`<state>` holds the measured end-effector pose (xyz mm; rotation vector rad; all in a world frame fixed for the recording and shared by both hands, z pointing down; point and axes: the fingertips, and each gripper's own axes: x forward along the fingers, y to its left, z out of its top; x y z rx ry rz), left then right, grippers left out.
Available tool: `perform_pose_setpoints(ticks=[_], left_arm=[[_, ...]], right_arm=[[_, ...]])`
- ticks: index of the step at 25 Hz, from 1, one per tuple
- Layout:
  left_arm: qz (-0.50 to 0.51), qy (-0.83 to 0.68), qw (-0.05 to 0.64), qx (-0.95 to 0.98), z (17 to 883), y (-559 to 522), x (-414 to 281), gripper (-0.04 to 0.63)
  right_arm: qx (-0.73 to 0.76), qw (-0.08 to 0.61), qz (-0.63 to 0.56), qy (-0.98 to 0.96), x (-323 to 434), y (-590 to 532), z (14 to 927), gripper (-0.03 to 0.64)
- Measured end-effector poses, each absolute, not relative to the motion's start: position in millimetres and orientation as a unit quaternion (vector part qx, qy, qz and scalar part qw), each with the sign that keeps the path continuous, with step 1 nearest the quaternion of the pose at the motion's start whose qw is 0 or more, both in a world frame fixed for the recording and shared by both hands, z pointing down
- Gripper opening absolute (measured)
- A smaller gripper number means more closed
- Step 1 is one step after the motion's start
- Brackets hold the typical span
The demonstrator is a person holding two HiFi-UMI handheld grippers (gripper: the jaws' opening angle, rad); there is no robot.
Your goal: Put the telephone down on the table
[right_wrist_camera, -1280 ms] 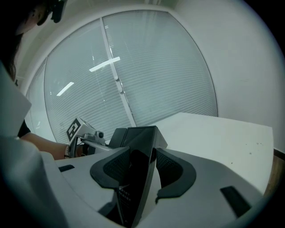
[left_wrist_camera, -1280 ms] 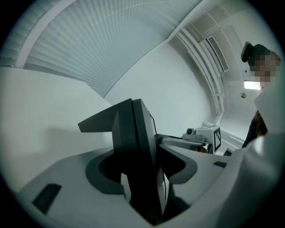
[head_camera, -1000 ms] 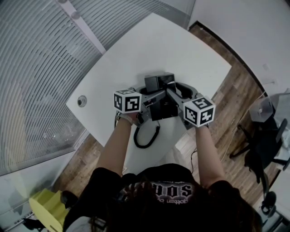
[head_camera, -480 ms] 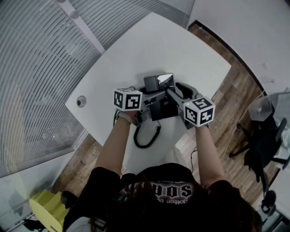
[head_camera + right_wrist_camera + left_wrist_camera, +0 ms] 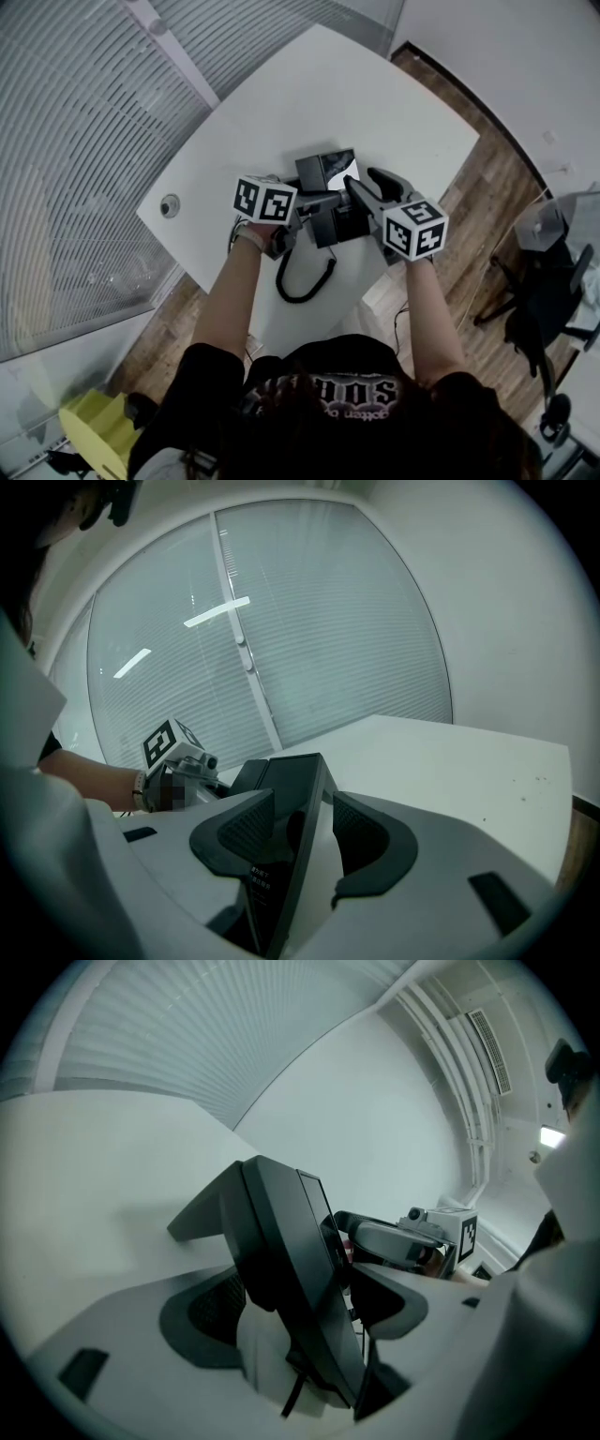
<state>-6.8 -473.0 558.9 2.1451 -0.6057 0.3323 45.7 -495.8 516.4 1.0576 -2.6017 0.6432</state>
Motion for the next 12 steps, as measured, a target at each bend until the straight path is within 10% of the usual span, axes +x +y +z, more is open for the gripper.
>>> perform_pose_setpoints(ticks=[12], left_arm=[[0.122, -0.333, 0.364, 0.861, 525.2, -455.7, -47.3, 0.341]], right_arm=[[0.376, 0.137, 0.202, -0.894, 42.1, -485.4, 498.8, 0.198]])
